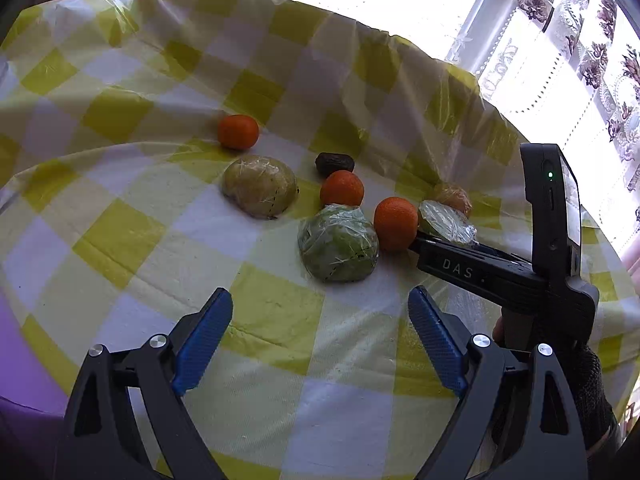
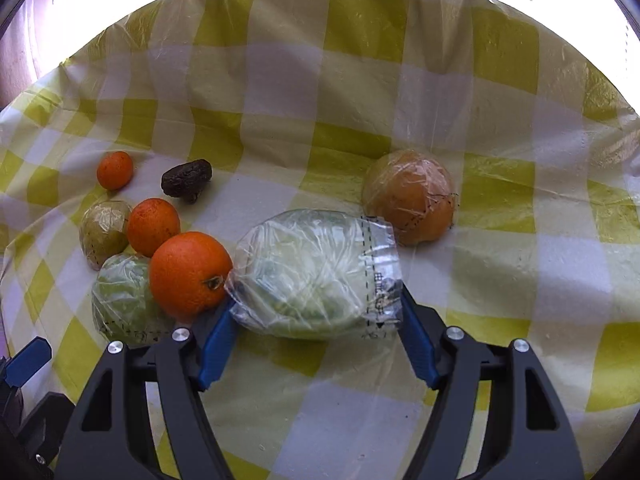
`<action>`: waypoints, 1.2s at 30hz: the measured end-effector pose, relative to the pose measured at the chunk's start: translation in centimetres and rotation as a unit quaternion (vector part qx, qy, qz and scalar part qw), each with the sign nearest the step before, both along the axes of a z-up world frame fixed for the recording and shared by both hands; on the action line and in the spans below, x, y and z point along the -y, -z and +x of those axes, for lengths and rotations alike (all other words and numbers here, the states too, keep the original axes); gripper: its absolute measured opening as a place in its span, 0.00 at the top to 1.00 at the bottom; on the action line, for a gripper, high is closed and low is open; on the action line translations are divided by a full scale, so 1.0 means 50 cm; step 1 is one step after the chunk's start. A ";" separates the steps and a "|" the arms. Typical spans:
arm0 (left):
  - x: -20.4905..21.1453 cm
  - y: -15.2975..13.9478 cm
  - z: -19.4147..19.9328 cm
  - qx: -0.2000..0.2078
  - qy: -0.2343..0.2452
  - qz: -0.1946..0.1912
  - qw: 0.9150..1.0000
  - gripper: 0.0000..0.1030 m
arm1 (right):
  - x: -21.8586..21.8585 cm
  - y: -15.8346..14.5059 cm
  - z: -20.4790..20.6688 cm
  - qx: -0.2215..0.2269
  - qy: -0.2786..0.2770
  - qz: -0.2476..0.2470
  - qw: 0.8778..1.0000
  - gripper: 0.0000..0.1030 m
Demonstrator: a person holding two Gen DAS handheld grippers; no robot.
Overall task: Organize fruits
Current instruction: 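Grasp the pale cabbage in a clear bag with the right gripper, then grasp the green film-wrapped cabbage with the left gripper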
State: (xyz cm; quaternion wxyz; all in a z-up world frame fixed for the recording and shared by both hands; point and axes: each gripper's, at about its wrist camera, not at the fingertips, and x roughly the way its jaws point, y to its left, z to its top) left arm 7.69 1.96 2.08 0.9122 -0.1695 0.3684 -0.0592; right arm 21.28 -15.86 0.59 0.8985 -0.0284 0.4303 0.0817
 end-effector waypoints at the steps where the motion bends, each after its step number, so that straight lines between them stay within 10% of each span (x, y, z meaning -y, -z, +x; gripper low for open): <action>1: 0.001 0.000 0.001 -0.001 -0.001 0.001 1.000 0.16 | 0.001 0.000 0.006 0.000 0.001 0.007 1.000 0.29; 7: 0.005 -0.001 0.003 -0.004 -0.002 0.005 1.000 0.16 | 0.014 0.002 0.028 -0.004 -0.003 0.049 0.999 0.45; 19: 0.008 0.005 0.016 -0.019 -0.007 0.017 1.000 0.17 | 0.124 -0.002 -0.139 0.013 0.107 0.137 0.985 0.46; 36: 0.097 0.014 0.167 -0.053 0.022 0.111 0.992 0.45 | 0.139 0.007 -0.224 0.044 0.135 0.197 0.970 0.46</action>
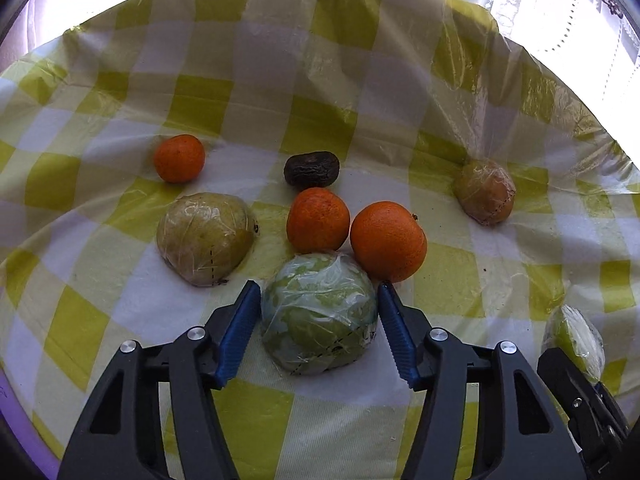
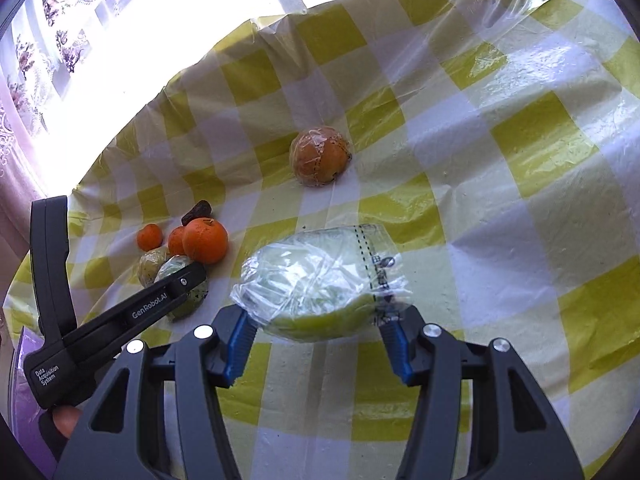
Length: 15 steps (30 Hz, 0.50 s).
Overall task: Organize fruits
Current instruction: 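Grasp the green film-wrapped cabbage with the left gripper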
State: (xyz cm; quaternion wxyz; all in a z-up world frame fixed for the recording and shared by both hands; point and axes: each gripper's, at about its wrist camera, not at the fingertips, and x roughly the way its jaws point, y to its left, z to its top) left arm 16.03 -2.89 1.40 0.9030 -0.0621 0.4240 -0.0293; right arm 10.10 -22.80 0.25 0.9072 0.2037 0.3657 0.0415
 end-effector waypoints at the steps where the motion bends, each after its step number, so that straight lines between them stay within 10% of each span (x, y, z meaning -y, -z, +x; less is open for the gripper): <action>1: -0.004 0.000 -0.002 0.002 0.002 -0.007 1.000 0.45 | 0.001 -0.001 -0.001 0.002 0.000 0.002 1.000 0.46; 15: -0.058 -0.015 -0.166 0.041 -0.015 -0.072 0.996 0.46 | 0.006 -0.001 -0.005 0.008 0.001 0.014 1.000 0.46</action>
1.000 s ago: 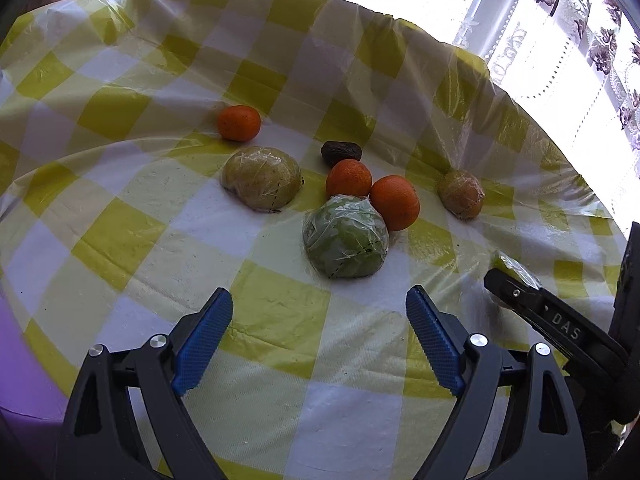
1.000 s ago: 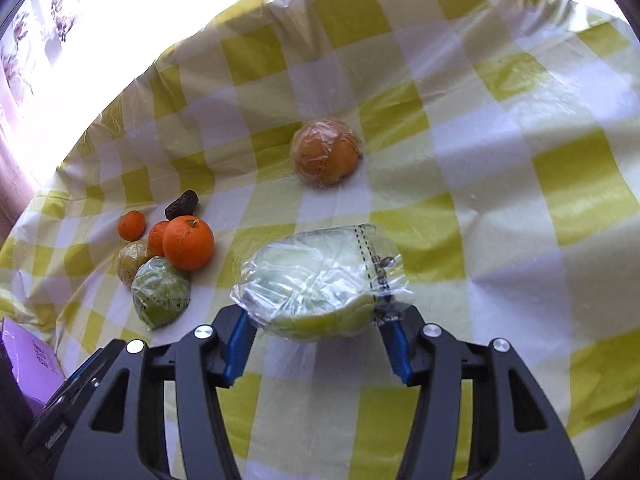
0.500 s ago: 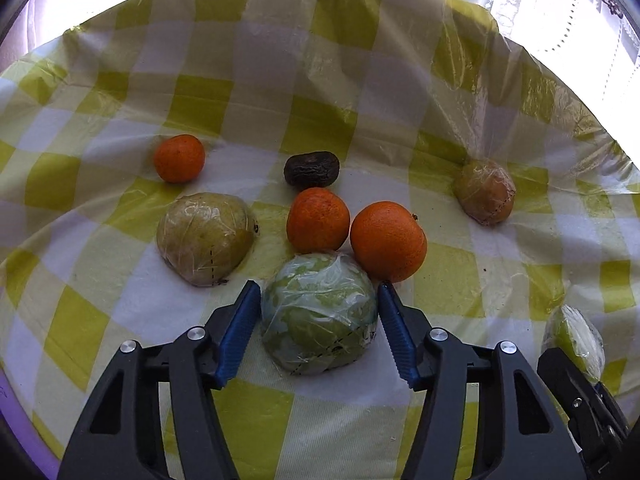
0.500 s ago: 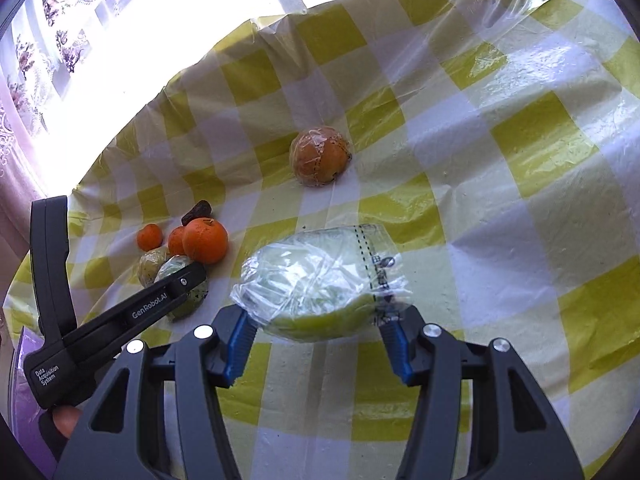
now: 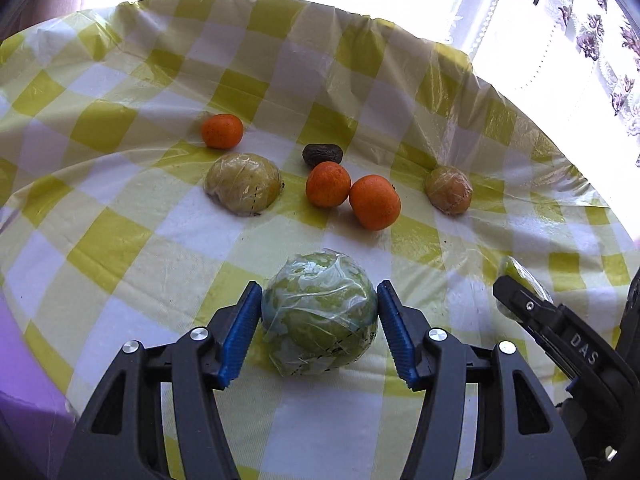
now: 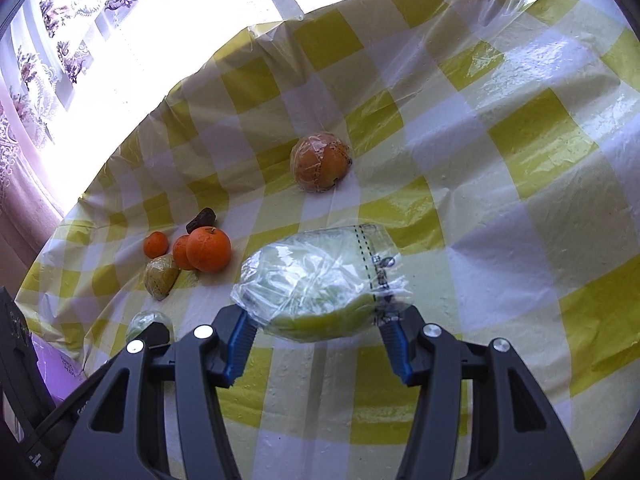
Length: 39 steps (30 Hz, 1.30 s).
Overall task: Organize fruits
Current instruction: 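Grasp the green film-wrapped cabbage with the left gripper, then carry both wrapped cabbages over the white box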
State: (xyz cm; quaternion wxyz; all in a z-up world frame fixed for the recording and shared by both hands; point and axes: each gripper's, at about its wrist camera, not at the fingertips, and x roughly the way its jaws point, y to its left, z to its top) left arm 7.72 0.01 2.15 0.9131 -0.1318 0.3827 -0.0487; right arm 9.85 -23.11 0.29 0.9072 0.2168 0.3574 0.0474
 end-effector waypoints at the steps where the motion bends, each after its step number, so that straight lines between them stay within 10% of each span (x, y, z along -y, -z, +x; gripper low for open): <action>1: 0.001 0.002 -0.009 -0.001 0.001 0.002 1.000 0.46 | 0.001 0.000 0.000 -0.001 0.001 0.000 1.000 0.46; 13: -0.012 0.007 -0.081 -0.010 0.000 -0.008 1.000 0.46 | -0.005 0.000 -0.021 -0.010 0.009 -0.002 1.000 0.46; 39: -0.063 0.010 -0.334 0.007 0.060 0.020 0.998 0.45 | -0.125 -0.008 -0.352 -0.035 -0.012 -0.111 0.993 0.46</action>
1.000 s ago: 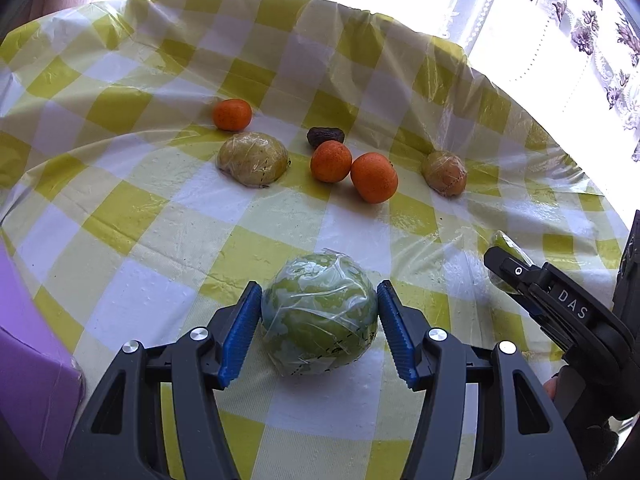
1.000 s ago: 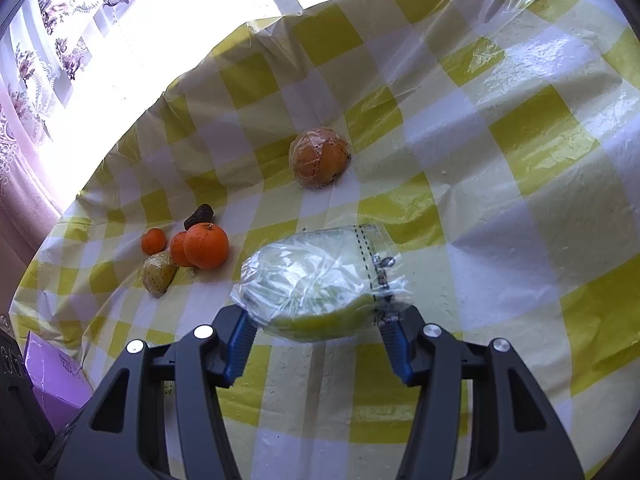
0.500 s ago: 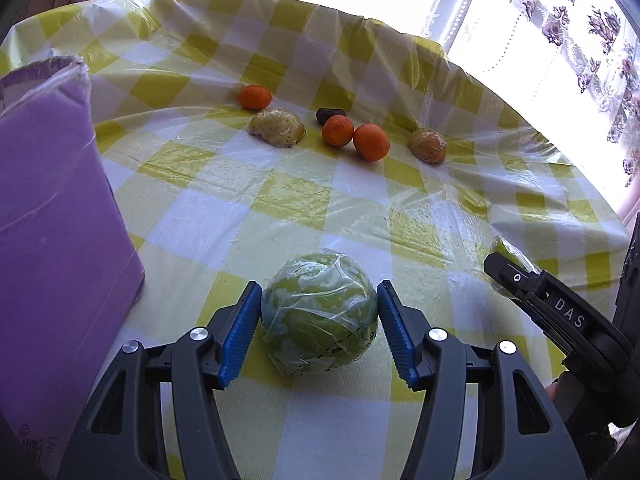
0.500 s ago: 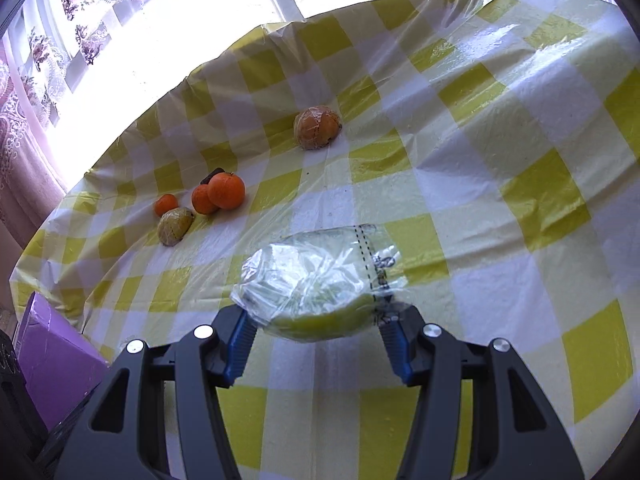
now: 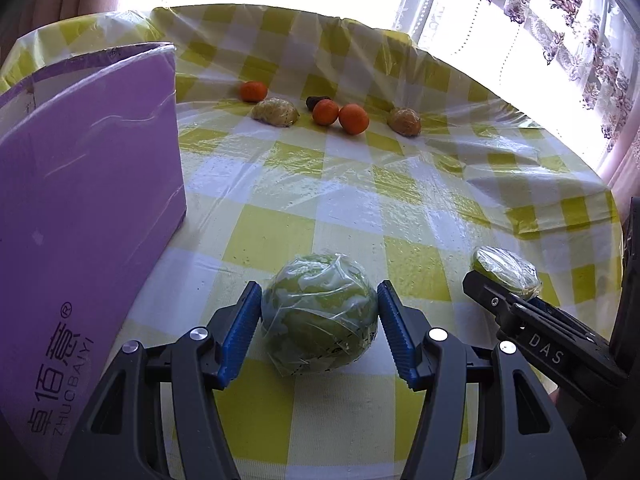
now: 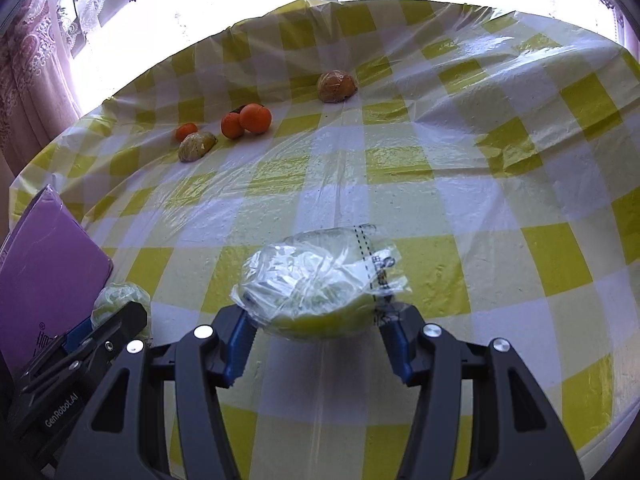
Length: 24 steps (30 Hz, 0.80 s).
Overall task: Organize fruits
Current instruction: 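Carry both wrapped cabbages over the white box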
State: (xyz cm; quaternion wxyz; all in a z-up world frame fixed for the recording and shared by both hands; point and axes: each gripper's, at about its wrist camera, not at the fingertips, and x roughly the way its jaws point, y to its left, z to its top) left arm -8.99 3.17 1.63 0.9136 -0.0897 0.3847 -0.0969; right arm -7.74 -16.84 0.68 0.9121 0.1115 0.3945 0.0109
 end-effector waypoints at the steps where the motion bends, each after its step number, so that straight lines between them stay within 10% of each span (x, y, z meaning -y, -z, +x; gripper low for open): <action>1: 0.001 0.000 -0.004 0.000 0.001 0.002 1.000 0.45 | -0.004 0.000 -0.006 -0.001 -0.003 -0.003 1.000 0.46; 13: 0.003 -0.028 -0.068 0.034 0.006 0.028 0.999 0.45 | -0.025 -0.005 -0.042 -0.001 -0.021 -0.008 1.000 0.46; 24: -0.029 -0.180 -0.147 0.128 -0.024 0.070 0.989 0.45 | -0.064 -0.071 -0.072 0.035 -0.053 0.011 0.998 0.46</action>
